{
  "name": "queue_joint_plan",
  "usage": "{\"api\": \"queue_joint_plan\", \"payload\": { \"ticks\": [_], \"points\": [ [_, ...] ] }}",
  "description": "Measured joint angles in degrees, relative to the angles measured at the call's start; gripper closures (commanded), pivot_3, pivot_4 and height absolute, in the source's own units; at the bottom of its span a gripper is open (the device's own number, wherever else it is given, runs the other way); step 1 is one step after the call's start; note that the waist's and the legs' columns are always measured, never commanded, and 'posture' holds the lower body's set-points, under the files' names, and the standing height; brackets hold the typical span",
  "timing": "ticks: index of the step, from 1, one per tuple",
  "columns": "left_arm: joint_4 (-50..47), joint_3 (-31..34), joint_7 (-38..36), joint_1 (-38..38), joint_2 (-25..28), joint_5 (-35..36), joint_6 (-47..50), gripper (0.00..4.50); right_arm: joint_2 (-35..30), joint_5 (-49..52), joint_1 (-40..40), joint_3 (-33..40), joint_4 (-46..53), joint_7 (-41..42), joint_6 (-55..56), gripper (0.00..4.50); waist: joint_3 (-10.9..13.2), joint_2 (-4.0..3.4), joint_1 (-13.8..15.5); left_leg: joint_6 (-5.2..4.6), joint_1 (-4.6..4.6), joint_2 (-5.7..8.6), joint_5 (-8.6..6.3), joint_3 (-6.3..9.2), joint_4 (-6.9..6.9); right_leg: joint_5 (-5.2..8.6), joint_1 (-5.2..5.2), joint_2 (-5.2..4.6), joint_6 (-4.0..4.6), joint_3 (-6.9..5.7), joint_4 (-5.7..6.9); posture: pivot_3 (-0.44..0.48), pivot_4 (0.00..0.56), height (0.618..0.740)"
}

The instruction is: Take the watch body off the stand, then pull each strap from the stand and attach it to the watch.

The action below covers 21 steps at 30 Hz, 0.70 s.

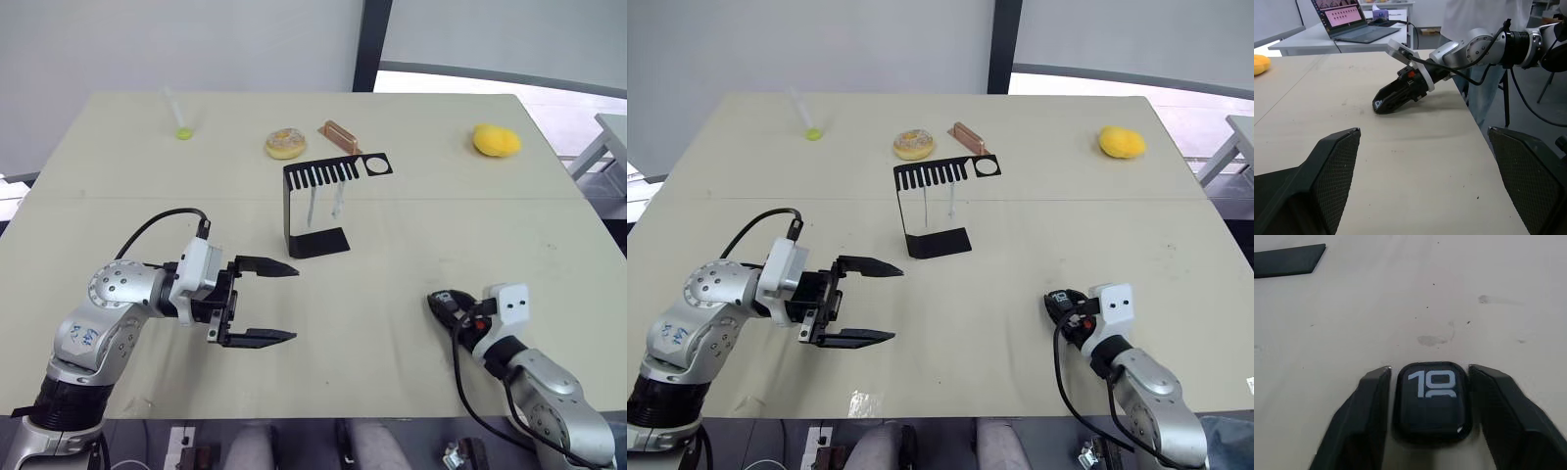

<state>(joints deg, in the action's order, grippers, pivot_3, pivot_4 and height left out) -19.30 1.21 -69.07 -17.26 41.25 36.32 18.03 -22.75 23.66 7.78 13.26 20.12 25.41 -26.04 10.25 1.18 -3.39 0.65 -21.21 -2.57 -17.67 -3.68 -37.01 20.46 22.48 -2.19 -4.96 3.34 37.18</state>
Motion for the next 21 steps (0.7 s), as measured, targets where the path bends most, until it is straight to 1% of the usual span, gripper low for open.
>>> {"api": "queue_joint_plan", "payload": {
  "ticks": [1,6,8,10,14,16,18,21],
  "points": [
    [0.0,0.03,0.01,0.0,0.02,0.0,0.0,0.0,-0.25,-0.04,-0.05,-0.31,-0.09,0.43,0.32,0.02,0.0,0.0,0.1,-0.01,0.0,0.0,0.0,0.0,-0.02,0.0,-0.01,0.0,0.0,0.0,0.0,0.0,0.15,0.74],
    [0.0,0.55,0.05,0.23,0.42,-0.01,0.0,0.0,-3.02,-0.3,-0.03,-0.56,-1.3,2.39,1.82,0.02,0.0,0.0,0.32,-0.05,-0.01,0.01,-0.03,0.0,-0.04,-0.01,-0.01,-0.02,-0.01,-0.01,0.0,0.0,0.15,0.74],
    [0.0,1.04,0.05,0.83,0.76,-0.01,0.0,0.0,-4.52,-0.04,0.2,0.33,-1.31,3.68,2.05,0.02,0.0,-0.01,0.36,-0.05,-0.01,0.01,-0.03,0.0,-0.03,0.0,-0.01,-0.02,-0.01,-0.01,0.0,0.0,0.15,0.74],
    [0.0,1.62,0.06,1.96,1.63,-0.01,0.01,0.0,-7.44,1.79,1.6,2.24,0.33,5.96,1.52,0.02,0.02,-0.04,0.38,-0.05,-0.02,0.01,-0.03,0.0,-0.02,0.0,0.0,-0.02,-0.01,-0.01,0.0,0.0,0.15,0.74],
    [0.49,4.8,0.57,3.87,2.9,-0.07,-0.1,0.0,-11.97,6.61,5.91,8.37,6.79,10.51,0.93,0.02,0.02,-0.03,0.34,-0.05,0.02,-0.02,-0.03,0.02,-0.02,-0.01,-0.05,0.01,-0.01,-0.02,0.01,0.0,0.15,0.74],
    [2.3,8.23,1.59,6.44,3.73,-0.94,-1.32,0.0,-14.17,8.8,10.61,14.1,9.7,15.88,3.81,0.02,0.02,-0.08,0.47,-0.08,0.02,-0.01,-0.05,0.02,0.02,0.0,-0.04,0.02,-0.01,-0.03,-0.03,0.0,0.15,0.74],
    [4.98,12.05,3.14,8.78,4.33,-2.24,-2.56,0.0,-15.26,9.22,15.39,19.91,9.64,20.6,7.63,0.02,0.02,-0.04,0.6,-0.1,0.01,-0.04,-0.07,0.04,0.02,0.0,-0.07,0.06,-0.01,-0.05,-0.12,0.0,0.15,0.74],
    [8.7,18.1,7.11,13.02,3.95,-5.24,-6.08,0.0,-15.23,9.04,22.04,27.04,4.43,28.41,15.17,0.02,0.01,0.0,0.74,-0.18,0.08,-0.02,-0.14,0.01,-0.01,-0.02,-0.21,-0.01,-0.04,-0.05,-0.25,0.0,0.15,0.74]
  ]
}}
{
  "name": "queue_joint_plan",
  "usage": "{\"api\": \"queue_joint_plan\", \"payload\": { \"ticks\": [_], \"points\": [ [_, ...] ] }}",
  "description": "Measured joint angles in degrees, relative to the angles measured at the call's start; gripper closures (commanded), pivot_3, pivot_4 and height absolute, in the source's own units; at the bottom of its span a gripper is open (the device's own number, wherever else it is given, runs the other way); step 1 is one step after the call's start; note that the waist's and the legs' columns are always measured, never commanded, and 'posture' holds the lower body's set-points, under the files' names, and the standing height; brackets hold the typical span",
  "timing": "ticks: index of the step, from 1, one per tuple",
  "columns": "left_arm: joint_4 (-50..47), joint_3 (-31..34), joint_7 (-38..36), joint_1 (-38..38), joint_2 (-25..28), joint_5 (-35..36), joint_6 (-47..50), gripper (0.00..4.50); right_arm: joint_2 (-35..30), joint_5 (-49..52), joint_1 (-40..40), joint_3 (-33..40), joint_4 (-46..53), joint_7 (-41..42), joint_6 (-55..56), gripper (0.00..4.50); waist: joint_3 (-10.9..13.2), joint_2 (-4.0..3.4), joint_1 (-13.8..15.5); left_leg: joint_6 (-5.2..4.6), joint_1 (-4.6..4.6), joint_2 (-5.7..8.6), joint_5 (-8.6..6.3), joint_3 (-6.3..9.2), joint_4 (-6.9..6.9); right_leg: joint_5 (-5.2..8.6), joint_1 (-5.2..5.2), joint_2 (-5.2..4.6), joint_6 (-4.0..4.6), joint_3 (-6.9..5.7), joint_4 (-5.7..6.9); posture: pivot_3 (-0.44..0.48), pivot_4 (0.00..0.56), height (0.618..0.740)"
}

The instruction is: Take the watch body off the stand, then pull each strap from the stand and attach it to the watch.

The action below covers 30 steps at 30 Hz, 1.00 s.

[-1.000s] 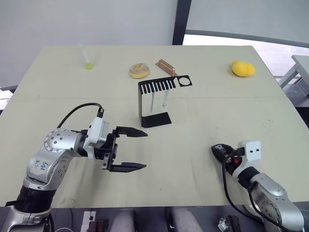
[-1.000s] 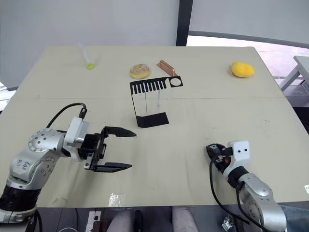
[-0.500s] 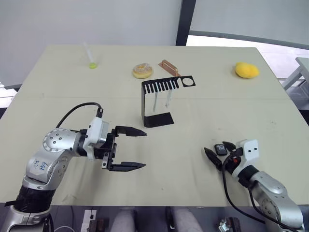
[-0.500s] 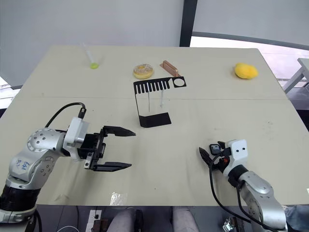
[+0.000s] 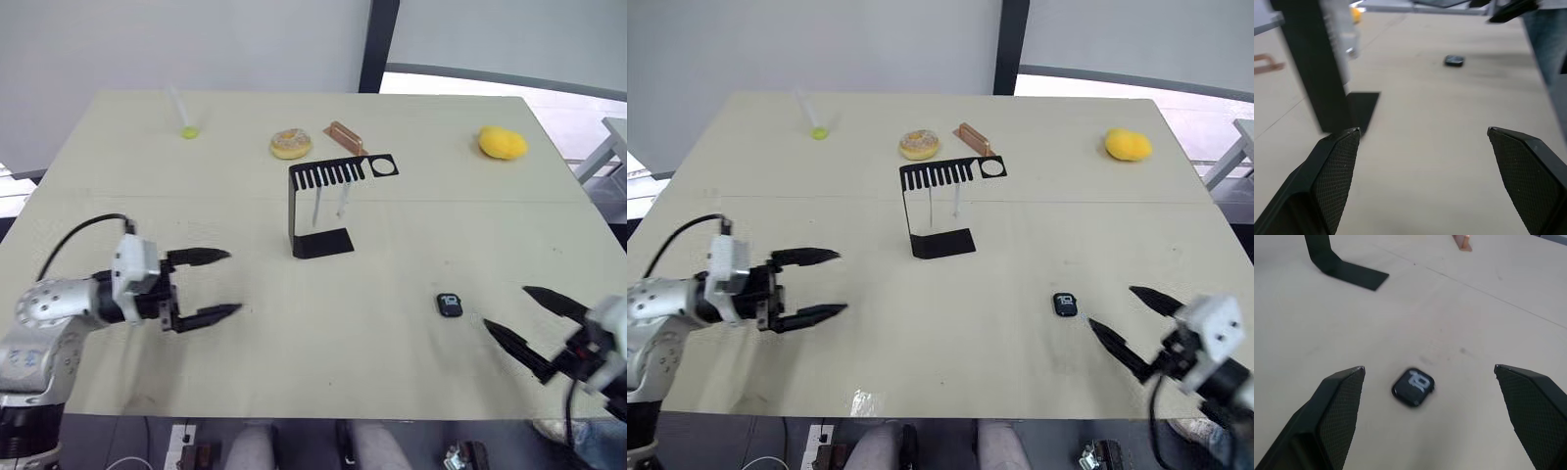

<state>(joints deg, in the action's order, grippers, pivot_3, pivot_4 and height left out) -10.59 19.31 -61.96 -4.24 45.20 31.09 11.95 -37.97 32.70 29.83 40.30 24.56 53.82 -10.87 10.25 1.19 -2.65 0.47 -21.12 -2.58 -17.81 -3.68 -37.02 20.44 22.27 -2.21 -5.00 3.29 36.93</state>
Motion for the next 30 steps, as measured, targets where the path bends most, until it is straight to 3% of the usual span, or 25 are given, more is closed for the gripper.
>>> {"api": "queue_joint_plan", "payload": {
  "ticks": [5,8,11,16,20,26,30],
  "points": [
    [8.87,7.55,5.28,6.37,-1.9,-6.85,-11.91,0.0,-0.98,-3.47,1.25,6.73,-20.27,4.35,10.2,0.02,0.0,0.07,-0.15,-0.02,0.35,0.01,-0.19,-0.06,0.08,0.0,-0.34,-0.1,0.01,0.0,-0.22,0.0,0.15,0.74],
    [12.72,13.61,8.89,11.0,-2.56,-6.9,-11.98,0.0,-3.16,-6.8,-0.97,8.71,-32.22,4.73,18.04,0.02,0.04,0.1,-0.49,0.02,0.84,-0.04,-0.27,-0.1,0.39,0.06,-0.76,-0.1,0.12,0.0,-0.36,0.0,0.15,0.74],
    [12.9,15.59,9.81,13.49,-2.56,-6.79,-11.93,0.0,-3.81,-7.13,-3.42,8.28,-36.11,5.79,21.93,0.02,0.05,0.1,-0.48,0.1,0.93,-0.03,-0.2,-0.11,0.56,0.06,-0.81,-0.11,0.13,0.0,-0.38,0.0,0.15,0.74],
    [6.38,15.34,12.12,14.36,-4.87,-5.02,-8.97,0.0,-3.14,-6.41,-9.94,4.33,-35.58,5.53,23.31,0.02,0.04,0.1,-0.42,0.12,0.92,-0.03,-0.18,-0.1,0.59,0.05,-0.81,-0.15,0.11,-0.03,-0.37,0.0,0.15,0.74],
    [-4.34,13.57,18.14,14.01,-8.27,-1.62,-2.33,0.0,-0.08,-2.01,-12.22,-0.9,-29.08,6.48,20.72,0.02,0.05,0.08,-0.15,0.14,0.91,-0.03,-0.17,-0.06,0.64,0.04,-0.8,-0.15,0.09,-0.07,-0.37,0.0,0.15,0.74],
    [-22.18,2.56,29.12,12.64,-14.6,-0.81,6.61,0.0,0.83,3.51,-18.72,-9.24,-19.59,6.52,13.48,0.02,0.05,0.07,-0.38,0.13,0.92,-0.01,-0.16,-0.09,0.51,-0.01,-0.87,-0.08,0.0,-0.02,-0.31,0.0,0.15,0.74],
    [-26.86,-6.14,35.89,10.44,-19.05,-4.32,9.67,0.0,2.6,5.53,-24.16,-15.21,-15.15,5.88,9.69,0.02,0.04,0.06,-0.31,0.2,0.9,-0.04,-0.13,-0.06,0.48,0.0,-0.82,0.06,0.0,0.01,-0.27,0.0,0.15,0.74]
  ]
}}
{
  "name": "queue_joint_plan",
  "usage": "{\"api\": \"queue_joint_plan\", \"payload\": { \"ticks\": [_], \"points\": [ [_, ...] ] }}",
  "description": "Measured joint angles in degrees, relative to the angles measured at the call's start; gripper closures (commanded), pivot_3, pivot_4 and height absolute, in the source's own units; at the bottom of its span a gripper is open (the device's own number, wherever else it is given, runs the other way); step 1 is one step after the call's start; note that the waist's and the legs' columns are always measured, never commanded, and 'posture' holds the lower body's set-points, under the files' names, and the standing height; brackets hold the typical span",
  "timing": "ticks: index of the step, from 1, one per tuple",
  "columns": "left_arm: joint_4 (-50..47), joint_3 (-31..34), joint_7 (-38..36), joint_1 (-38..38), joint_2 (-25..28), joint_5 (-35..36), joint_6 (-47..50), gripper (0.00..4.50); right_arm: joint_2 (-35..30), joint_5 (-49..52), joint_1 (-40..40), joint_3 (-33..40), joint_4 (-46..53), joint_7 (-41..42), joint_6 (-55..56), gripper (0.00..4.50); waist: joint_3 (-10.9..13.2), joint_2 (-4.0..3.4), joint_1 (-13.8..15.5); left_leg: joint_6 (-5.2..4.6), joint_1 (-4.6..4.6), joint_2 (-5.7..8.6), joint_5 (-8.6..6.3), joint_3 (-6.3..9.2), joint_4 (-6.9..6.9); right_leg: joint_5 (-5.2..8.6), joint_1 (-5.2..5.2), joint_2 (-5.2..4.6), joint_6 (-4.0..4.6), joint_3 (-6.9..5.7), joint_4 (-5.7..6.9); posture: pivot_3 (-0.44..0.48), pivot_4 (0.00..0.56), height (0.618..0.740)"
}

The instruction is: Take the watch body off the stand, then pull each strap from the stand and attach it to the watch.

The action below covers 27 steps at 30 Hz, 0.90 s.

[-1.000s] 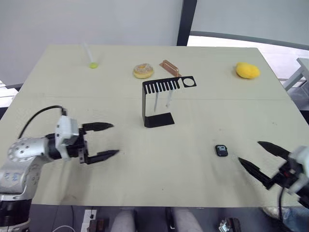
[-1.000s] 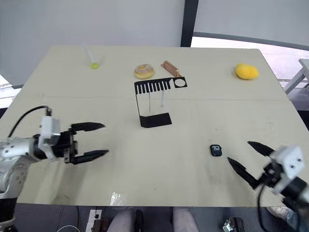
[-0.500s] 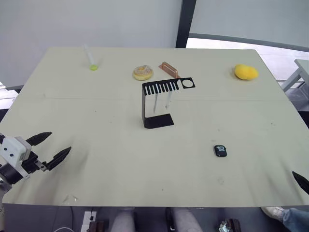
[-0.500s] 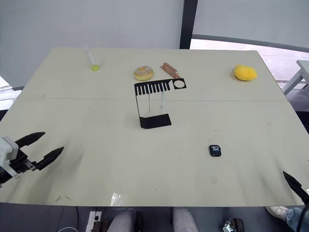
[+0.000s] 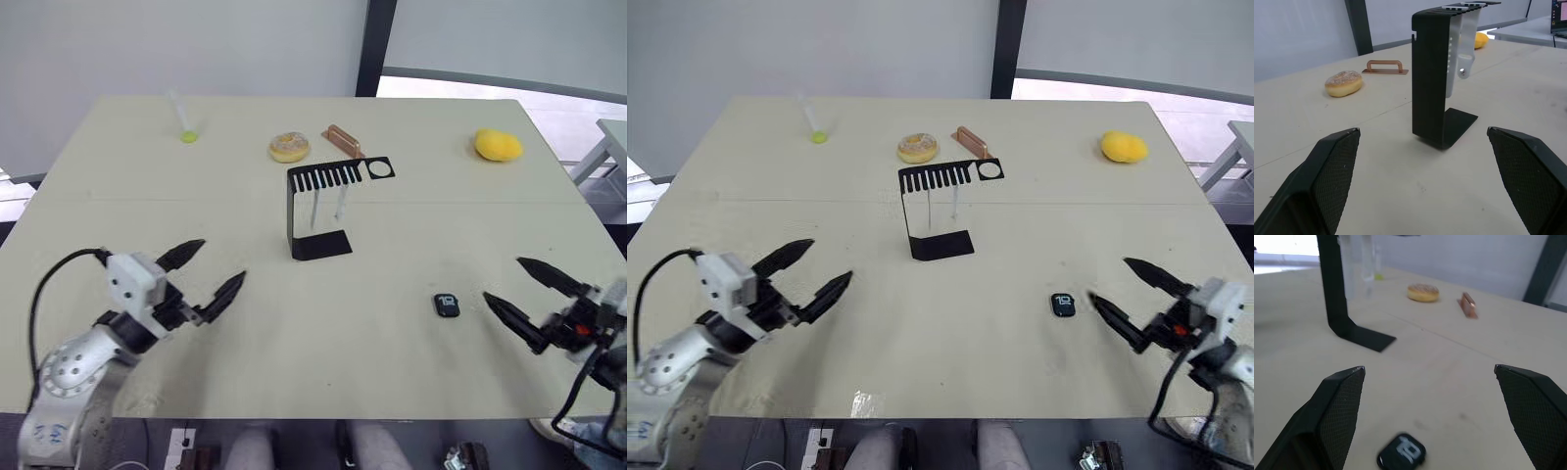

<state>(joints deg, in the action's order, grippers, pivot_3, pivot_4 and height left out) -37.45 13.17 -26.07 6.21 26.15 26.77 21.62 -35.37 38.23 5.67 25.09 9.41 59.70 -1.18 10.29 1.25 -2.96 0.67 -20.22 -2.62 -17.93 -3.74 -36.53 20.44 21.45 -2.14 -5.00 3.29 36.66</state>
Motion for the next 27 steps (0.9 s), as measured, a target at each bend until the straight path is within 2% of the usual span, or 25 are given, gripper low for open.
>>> {"api": "queue_joint_plan", "payload": {
  "ticks": [6,8,11,16,27],
  "points": [
    [4.2,-14.44,12.31,-8.14,-10.29,-13.06,0.85,0.0,3.47,-0.53,-5.13,-8.55,1.82,-0.36,-1.79,0.02,0.0,0.01,1.35,-0.07,-0.15,-0.01,-0.08,0.02,-0.6,-0.04,-0.01,0.05,-0.07,0.02,0.12,0.0,0.15,0.74],
    [7.8,-16.53,14.99,-10.54,-12.82,-16.33,0.26,0.0,4.27,-0.66,-5.51,-9.7,1.94,-0.36,-1.77,0.02,0.0,0.0,1.52,-0.09,-0.14,0.0,-0.09,0.02,-0.6,-0.05,-0.01,0.04,-0.09,0.03,0.13,0.0,0.15,0.74],
    [14.46,-17.54,18.01,-13.71,-15.89,-20.02,-1.87,0.0,4.83,-1.83,-5.65,-11.66,1.86,-0.13,-1.12,0.02,0.0,0.0,1.48,-0.09,-0.16,-0.03,-0.09,0.01,-0.59,-0.04,0.03,0.06,-0.09,0.02,0.14,0.0,0.15,0.74],
    [21.75,-19.28,18.95,-18.71,-18.42,-22.83,-5.52,0.0,6.92,-3.16,-6.67,-14.92,1.87,-0.02,-0.01,0.02,0.0,0.0,1.39,-0.07,-0.15,-0.06,-0.07,-0.01,-0.6,-0.04,0.05,0.1,-0.08,0.03,0.2,0.0,0.15,0.74],
    [25.11,-17.19,22.67,-21.22,-22.37,-23.97,-6.45,0.0,7.17,-3.97,-5.04,-15.22,2.26,-0.63,1.09,0.02,0.0,0.01,1.51,-0.06,-0.16,-0.06,-0.06,-0.01,-0.64,-0.04,0.04,0.07,-0.09,0.03,0.21,0.0,0.15,0.74]
  ]
}}
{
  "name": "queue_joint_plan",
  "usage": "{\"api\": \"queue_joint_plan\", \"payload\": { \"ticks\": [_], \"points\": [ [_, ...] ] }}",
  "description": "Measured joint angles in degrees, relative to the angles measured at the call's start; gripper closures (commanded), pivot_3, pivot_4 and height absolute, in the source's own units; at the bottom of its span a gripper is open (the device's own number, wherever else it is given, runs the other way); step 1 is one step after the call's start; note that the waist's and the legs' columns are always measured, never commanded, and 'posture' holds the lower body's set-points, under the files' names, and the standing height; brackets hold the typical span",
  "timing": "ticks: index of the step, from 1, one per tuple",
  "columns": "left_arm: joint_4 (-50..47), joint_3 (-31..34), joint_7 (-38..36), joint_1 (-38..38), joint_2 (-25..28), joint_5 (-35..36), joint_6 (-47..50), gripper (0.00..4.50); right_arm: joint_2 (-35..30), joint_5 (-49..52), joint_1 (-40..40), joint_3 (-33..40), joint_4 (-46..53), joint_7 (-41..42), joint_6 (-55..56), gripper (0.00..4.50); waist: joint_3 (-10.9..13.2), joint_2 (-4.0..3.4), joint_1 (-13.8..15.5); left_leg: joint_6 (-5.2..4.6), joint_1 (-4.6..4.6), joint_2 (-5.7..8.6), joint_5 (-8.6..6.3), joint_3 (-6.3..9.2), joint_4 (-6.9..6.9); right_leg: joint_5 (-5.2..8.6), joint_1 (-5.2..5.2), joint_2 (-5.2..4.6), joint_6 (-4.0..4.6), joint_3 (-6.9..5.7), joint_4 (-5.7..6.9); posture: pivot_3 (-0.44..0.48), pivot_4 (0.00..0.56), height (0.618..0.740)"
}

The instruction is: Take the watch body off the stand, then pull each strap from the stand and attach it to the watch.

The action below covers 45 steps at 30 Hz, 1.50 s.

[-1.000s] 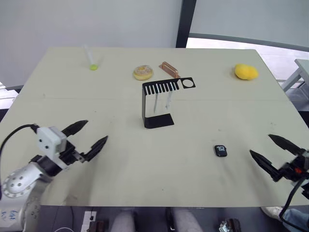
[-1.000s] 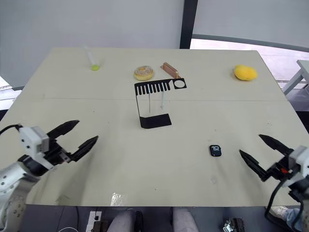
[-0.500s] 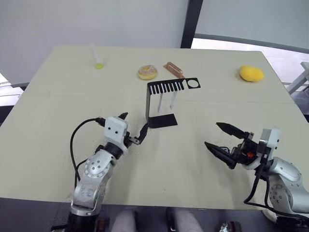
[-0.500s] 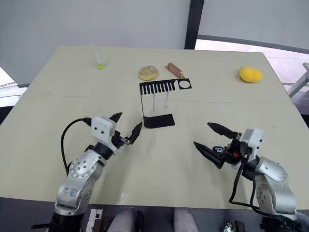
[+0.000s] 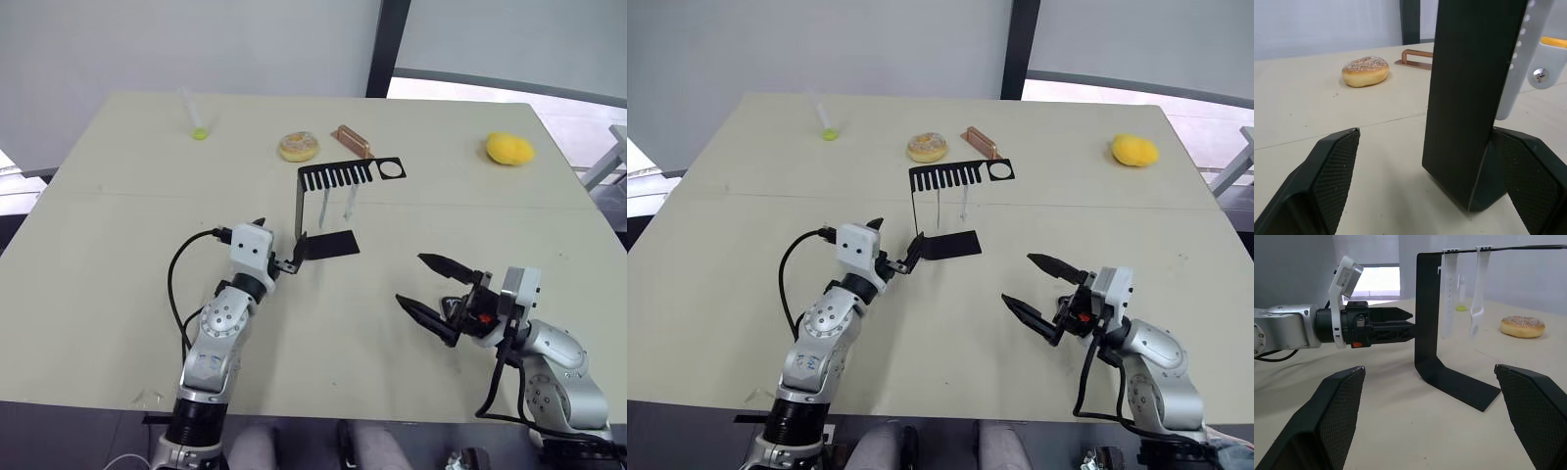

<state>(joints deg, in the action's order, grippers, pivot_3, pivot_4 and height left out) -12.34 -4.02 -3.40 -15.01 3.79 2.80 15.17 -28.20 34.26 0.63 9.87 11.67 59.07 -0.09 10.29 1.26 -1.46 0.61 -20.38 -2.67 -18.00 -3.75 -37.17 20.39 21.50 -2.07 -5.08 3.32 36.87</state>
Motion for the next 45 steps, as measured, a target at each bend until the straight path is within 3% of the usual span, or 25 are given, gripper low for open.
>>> {"api": "queue_joint_plan", "payload": {
  "ticks": [20,24,30,31,37,45],
  "points": [
    [4.25,0.39,0.64,-4.84,-2.0,-0.05,-0.96,0.0,1.41,-2.17,0.78,-2.77,1.76,-3.64,-0.09,0.02,0.0,0.0,-0.02,0.15,0.01,-0.01,0.09,0.0,0.01,0.0,0.0,0.03,0.0,0.0,0.01,0.0,0.15,0.74],
    [4.55,0.15,0.22,-5.1,-2.07,-0.05,-0.93,1.23,2.02,-2.46,0.8,-2.93,1.94,-4.54,-0.09,0.0,0.0,0.0,-0.01,0.15,0.01,-0.01,0.08,0.0,0.01,0.0,0.0,0.02,0.0,0.0,0.0,0.0,0.15,0.74],
    [5.23,-1.12,-0.54,-5.7,-2.26,-0.36,-1.36,4.26,3.75,-2.98,0.88,-2.97,2.65,-7.59,-0.08,0.0,0.0,0.0,-0.06,0.15,0.01,-0.01,0.08,0.0,0.02,0.0,0.01,0.04,0.0,0.0,0.01,0.0,0.15,0.74],
    [5.29,-1.26,-0.75,-5.82,-2.18,-0.7,-1.47,4.46,4.5,-3.59,0.86,-3.0,2.66,-8.76,-0.07,0.0,0.0,0.0,-0.07,0.16,0.01,-0.01,0.09,0.0,0.03,0.0,0.01,0.04,0.0,0.0,0.01,0.0,0.15,0.74],
    [5.33,-1.92,-1.41,-5.35,-2.03,-0.94,-1.89,4.46,8.84,-13.09,0.07,-4.85,4.32,-19.18,1.13,0.0,0.0,0.0,-0.12,0.2,-0.01,-0.02,0.11,-0.01,0.05,0.0,0.08,0.03,0.0,0.02,0.04,0.0,0.15,0.74],
    [4.27,-1.73,-0.9,-4.43,-2.1,-1.4,-2.04,4.46,14.25,-17.38,-2.28,-12.66,14.0,-29.95,-8.77,0.0,0.0,0.0,-0.25,0.3,-0.04,-0.03,0.15,-0.01,0.05,0.0,0.12,0.03,0.0,0.02,0.04,0.0,0.15,0.74]
  ]
}}
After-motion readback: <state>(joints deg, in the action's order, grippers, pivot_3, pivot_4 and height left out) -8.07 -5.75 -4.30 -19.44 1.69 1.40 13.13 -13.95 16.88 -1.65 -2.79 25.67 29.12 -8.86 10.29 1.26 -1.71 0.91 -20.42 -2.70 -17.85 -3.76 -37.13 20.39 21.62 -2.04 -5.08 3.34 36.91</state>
